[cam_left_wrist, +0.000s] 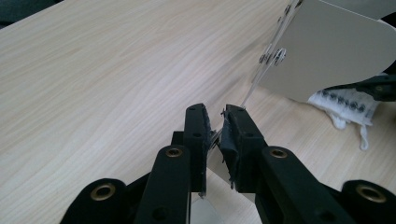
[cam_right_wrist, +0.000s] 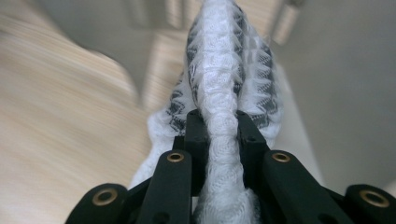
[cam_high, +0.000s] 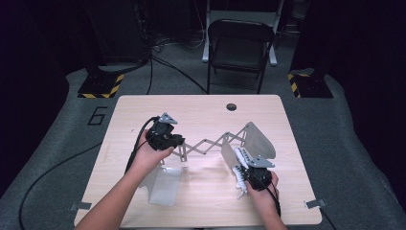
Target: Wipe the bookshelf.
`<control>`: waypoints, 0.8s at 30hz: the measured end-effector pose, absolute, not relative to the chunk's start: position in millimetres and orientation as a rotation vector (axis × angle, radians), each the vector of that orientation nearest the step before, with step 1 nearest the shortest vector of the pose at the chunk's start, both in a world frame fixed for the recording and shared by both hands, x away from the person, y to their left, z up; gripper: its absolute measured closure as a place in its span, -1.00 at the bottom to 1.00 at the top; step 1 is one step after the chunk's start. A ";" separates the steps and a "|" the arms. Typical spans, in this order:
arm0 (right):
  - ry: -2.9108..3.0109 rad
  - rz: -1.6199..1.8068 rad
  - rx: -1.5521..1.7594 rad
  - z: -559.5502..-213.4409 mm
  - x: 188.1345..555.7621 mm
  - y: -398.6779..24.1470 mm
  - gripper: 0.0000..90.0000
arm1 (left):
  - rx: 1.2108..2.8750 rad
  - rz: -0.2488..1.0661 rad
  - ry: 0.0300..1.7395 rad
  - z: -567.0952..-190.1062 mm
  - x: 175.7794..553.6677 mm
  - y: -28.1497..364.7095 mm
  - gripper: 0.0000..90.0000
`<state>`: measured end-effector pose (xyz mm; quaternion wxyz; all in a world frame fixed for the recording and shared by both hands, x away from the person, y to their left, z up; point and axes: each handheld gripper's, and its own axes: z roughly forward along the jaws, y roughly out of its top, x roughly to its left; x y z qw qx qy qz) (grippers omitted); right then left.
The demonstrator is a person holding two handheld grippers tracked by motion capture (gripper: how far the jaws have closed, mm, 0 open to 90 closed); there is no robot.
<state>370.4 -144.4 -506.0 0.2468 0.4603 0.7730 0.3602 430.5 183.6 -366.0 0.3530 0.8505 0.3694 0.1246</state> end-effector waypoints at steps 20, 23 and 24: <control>2.185 1.185 1.036 -444.5 377.6 -135.9 0.79 | 2.196 0.315 0.959 -365.9 431.9 185.2 0.77; 2.250 1.105 1.019 -457.6 376.0 -134.1 0.79 | 2.196 0.315 0.957 -365.9 431.5 185.1 0.77; 2.271 1.091 1.017 -460.6 375.8 -134.9 0.79 | 2.192 0.315 0.960 -366.2 431.5 185.0 0.77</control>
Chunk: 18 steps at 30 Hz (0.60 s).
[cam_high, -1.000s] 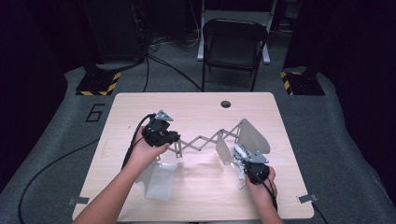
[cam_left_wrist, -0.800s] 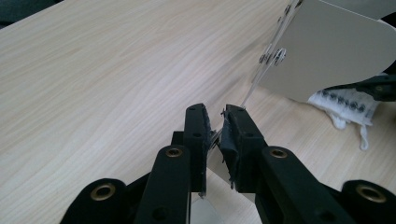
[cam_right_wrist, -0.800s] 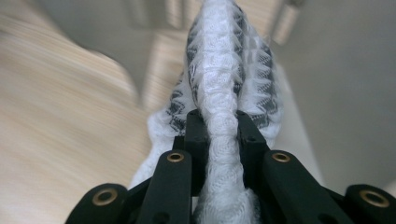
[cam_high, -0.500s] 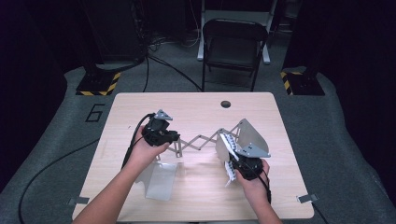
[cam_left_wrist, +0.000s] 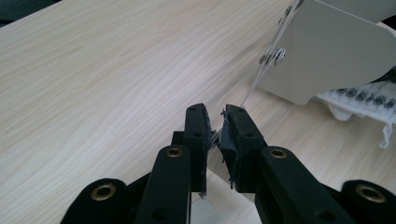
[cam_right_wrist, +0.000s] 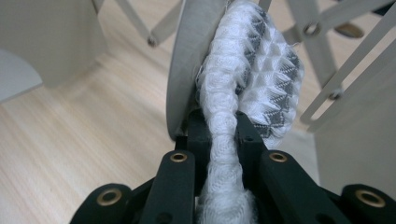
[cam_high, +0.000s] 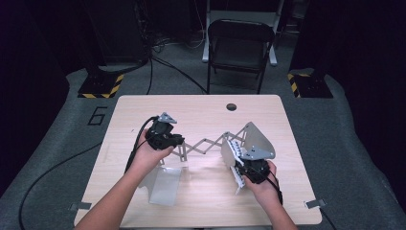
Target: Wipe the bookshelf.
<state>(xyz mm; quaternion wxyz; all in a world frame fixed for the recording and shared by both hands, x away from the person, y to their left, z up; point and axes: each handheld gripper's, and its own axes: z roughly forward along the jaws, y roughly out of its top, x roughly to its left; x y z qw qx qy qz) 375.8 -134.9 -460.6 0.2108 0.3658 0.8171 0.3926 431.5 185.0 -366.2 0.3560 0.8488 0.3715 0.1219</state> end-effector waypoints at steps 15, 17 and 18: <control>2.260 1.179 0.963 -453.1 361.9 -148.6 0.79 | 2.195 0.313 0.959 -365.9 431.8 185.2 0.77; 2.281 1.167 0.972 -460.4 361.9 -149.2 0.79 | 2.195 0.312 0.960 -365.9 431.9 185.3 0.77; 2.281 1.161 0.962 -460.9 361.9 -149.7 0.79 | 2.195 0.313 0.960 -365.9 432.0 185.3 0.77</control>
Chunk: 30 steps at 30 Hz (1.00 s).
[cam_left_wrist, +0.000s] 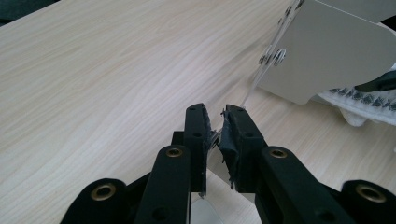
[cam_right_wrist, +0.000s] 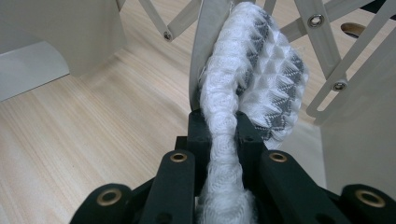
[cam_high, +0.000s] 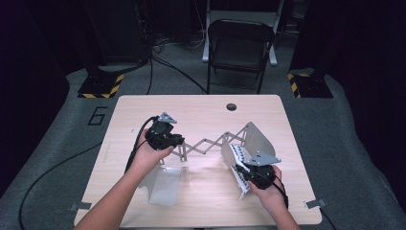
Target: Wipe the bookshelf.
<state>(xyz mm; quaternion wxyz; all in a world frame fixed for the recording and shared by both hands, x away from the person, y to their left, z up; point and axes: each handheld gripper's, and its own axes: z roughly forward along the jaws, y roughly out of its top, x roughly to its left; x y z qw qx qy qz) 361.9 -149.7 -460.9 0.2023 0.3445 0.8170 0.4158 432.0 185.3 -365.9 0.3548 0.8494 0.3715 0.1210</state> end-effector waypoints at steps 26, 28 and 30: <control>2.257 0.987 1.182 -496.8 372.0 -153.0 0.34 | 2.189 0.305 0.969 -366.1 432.2 185.6 0.76; 2.215 1.011 1.208 -496.5 372.8 -152.4 0.31 | 2.190 0.306 0.967 -366.1 432.3 185.6 0.76; 2.197 1.030 1.223 -494.9 372.6 -152.9 0.30 | 2.188 0.305 0.965 -366.2 432.5 185.6 0.76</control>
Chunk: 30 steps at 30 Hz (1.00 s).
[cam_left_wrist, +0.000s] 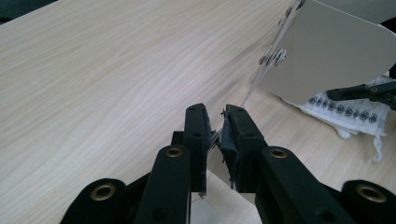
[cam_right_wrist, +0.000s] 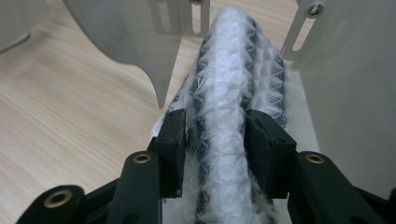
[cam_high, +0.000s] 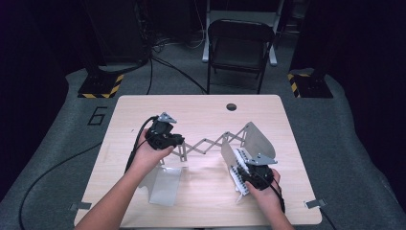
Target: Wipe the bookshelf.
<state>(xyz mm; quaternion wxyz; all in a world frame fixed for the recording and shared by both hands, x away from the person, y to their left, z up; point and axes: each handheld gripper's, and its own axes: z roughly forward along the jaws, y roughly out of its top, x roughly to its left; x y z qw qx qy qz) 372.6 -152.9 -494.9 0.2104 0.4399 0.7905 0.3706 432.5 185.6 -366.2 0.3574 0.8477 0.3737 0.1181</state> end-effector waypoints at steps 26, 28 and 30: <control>2.236 1.348 1.146 -421.7 385.3 -153.8 0.79 | 2.185 0.302 0.970 -366.3 432.9 186.1 0.76; 2.296 1.284 1.129 -427.7 389.6 -149.9 0.79 | 2.186 0.303 0.969 -366.3 433.2 186.2 0.76; 2.299 1.264 1.114 -426.5 391.7 -147.3 0.79 | 2.183 0.302 0.972 -366.4 433.1 186.1 0.76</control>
